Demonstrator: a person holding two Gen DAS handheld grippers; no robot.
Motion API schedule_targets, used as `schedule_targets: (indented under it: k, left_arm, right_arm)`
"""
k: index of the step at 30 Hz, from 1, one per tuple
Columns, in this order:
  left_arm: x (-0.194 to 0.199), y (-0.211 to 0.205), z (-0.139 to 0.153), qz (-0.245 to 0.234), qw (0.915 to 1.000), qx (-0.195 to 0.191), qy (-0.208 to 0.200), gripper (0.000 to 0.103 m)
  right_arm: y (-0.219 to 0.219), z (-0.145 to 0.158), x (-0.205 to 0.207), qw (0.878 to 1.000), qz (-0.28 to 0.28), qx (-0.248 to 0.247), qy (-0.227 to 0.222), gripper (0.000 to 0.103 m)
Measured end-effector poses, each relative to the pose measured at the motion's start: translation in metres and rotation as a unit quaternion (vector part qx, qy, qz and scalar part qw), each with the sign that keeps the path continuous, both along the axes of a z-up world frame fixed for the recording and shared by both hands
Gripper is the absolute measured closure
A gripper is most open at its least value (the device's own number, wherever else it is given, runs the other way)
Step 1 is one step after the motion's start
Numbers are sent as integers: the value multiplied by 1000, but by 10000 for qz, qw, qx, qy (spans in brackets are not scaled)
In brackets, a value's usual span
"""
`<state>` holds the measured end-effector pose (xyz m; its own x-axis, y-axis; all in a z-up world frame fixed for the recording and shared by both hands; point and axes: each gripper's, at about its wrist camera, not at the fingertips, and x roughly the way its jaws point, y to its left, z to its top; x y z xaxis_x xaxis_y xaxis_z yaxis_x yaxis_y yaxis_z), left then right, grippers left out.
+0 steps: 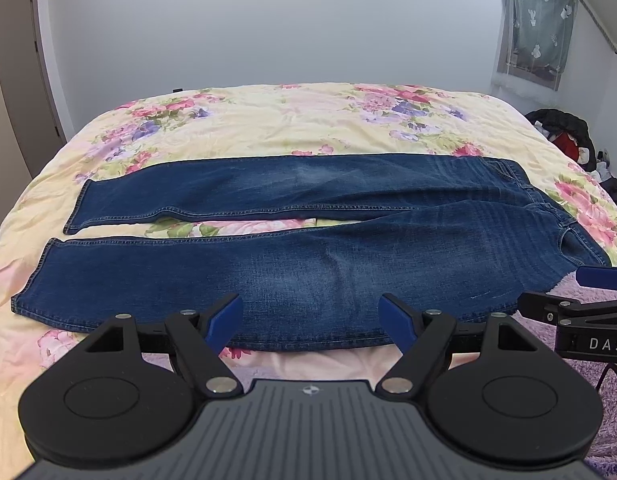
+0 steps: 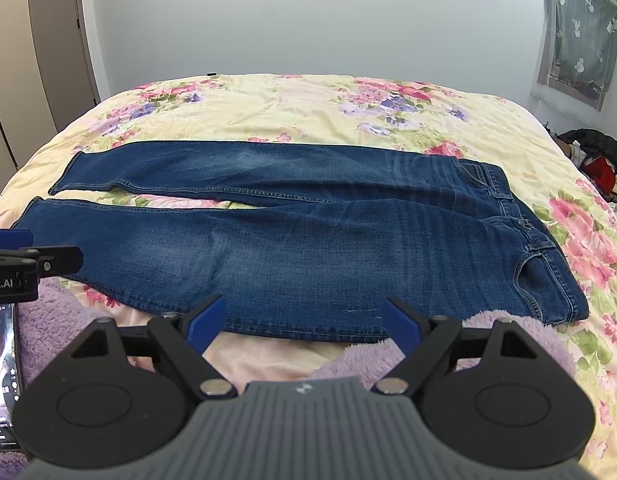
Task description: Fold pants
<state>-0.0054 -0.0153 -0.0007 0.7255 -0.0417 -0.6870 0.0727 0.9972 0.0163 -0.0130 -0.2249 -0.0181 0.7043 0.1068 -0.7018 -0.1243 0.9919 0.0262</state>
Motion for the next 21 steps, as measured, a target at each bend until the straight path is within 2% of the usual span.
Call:
schedule_targets:
  k: [21]
  left_arm:
    - [1,0,0,-10,10000,-11,10,13]
  right_arm:
    - [-1,3,-1,10000,-32,1,-4,21]
